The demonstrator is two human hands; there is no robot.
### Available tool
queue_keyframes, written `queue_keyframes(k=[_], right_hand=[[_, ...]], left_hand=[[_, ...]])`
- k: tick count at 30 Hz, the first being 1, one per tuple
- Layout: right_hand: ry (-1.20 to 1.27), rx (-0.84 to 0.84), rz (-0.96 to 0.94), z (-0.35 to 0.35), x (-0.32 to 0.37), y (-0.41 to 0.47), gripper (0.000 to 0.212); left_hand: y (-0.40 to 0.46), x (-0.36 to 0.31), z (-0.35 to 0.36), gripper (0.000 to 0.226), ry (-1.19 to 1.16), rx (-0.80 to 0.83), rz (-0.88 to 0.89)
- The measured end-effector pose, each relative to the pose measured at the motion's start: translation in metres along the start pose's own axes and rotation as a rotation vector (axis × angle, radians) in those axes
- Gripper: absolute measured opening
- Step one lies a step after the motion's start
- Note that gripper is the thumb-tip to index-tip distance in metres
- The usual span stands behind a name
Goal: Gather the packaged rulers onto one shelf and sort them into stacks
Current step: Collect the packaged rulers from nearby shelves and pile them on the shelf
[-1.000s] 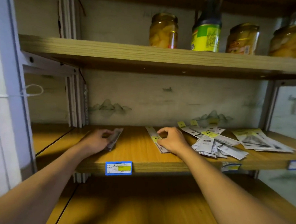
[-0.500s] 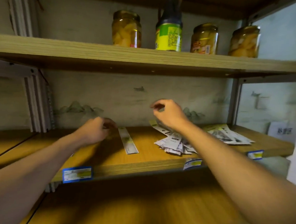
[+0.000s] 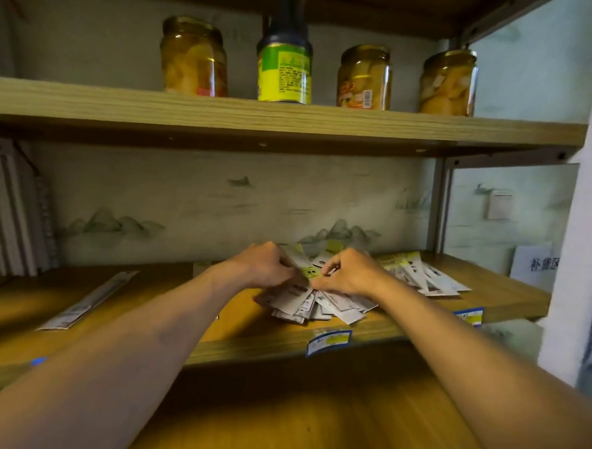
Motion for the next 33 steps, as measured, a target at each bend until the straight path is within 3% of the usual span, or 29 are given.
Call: queue_keyframes(k=[4,7,14,22,26,30,33], right_hand=[[0.141,0.005,0.071,-0.010,-0.008,0.003,0.042],[0.213,-0.030,0.093,-0.025,-0.020,0.003,0.029],[0.351,-0.114,0.137,-0.049,-0.050,-0.010,0.030],[0.524,-0.105,0.168,-0.049,-0.047,-0.018,0.033],[0.595,-0.106,0.131,-0.045,-0.026,-0.014,0.036],[0.617,-0.094,0.077,-0.037,0.004,-0.010,0.032],[0.639,-0.046,0.049,-0.023,0.033,-0.009,0.033]], left_hand=[[0.001,0.003,0.009,0.042,-0.019,0.064,-0.068],[0.004,-0.004,0.008,0.040,0.026,0.026,-0.045],[0.000,-0.036,0.015,0.066,0.299,0.022,-0.008],[-0.007,-0.028,0.004,0.038,0.201,-0.068,-0.031],[-0.008,-0.004,-0.021,0.039,-0.040,-0.136,-0.076],[-0.022,0.052,-0.049,0.018,-0.500,-0.201,-0.250],[-0.041,0.100,-0.051,0.016,-0.644,-0.231,-0.344]])
Point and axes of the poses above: each hand's wrist, its own y-axis towards the middle knuckle, its own z-axis out of the palm, x = y × z, the point moved 6 cm from there along y, towards the middle knuckle, and after that the axes turned 8 degrees about -x, right-handed, at the moved point
